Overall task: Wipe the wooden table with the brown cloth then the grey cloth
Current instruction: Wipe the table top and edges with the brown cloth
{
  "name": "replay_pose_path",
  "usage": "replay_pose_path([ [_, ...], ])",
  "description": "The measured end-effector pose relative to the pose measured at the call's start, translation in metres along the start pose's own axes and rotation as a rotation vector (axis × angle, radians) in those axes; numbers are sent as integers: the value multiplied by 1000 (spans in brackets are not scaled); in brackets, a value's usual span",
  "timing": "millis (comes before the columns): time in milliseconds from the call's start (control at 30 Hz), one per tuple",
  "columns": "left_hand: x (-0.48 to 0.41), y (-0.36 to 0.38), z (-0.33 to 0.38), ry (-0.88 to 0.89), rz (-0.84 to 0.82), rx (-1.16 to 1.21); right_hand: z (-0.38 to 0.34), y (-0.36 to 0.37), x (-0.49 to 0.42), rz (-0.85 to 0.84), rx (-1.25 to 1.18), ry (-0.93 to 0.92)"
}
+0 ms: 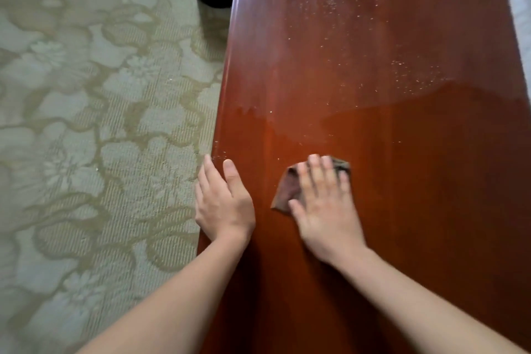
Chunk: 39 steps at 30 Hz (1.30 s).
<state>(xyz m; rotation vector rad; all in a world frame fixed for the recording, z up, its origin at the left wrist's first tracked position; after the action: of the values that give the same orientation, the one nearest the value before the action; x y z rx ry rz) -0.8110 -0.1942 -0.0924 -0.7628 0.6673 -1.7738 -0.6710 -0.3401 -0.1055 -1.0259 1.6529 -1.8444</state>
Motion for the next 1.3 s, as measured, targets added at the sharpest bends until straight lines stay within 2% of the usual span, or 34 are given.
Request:
replay_pose_path([
  [133,-9,-8,-21,-210,4,461,-101,-6,-31,34,-81,-128],
  [200,-12,-6,-34,-372,8,773,-122,-13,-55,32,-99,-126],
  [267,-15,-2,-45,-505,-7,965,-133,-19,-82,50,-106,-97],
  [400,-14,-7,-36,-585,-51,1079,-144,-33,-143,55,-74,12],
  [533,-12,-13,-31,-627,-73,1094,-140,-44,-178,15,-83,85],
  [733,-14,-14,-31,-675,-97,1188,-147,-26,-89,87,-87,-27],
  [833,-20,-7,-38,-638,-50,1128,-147,-15,-55,63,-83,-66],
  [900,-21,-4,-34,-641,-50,1014,-143,-16,-66,55,-76,-69],
  [967,-22,4,-29,-543,-142,811,-140,-22,-95,57,-55,-61],
  [1033,-23,8,-22,-442,-225,495,-132,-33,-135,60,-53,3],
  [1133,-23,6,-14,-437,-164,290,-124,-53,-206,33,-71,92],
  [1200,-27,3,-6,-373,-95,84,-120,-65,-246,13,-88,143],
  [1300,-29,7,0,-337,-63,-5,-118,-73,-277,-7,-111,183],
])
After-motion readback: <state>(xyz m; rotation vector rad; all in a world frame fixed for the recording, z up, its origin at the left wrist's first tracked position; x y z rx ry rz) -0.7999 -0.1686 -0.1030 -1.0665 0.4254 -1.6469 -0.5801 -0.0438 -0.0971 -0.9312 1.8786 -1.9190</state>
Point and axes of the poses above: each hand's wrist, its own x-axis away from the middle knuckle, its own y-axis out of the palm, z = x × y, the point moved 6 cm from there along -x, towards the middle knuckle, and after that the axes turned 9 degrees about y, right-handed, at the moved point
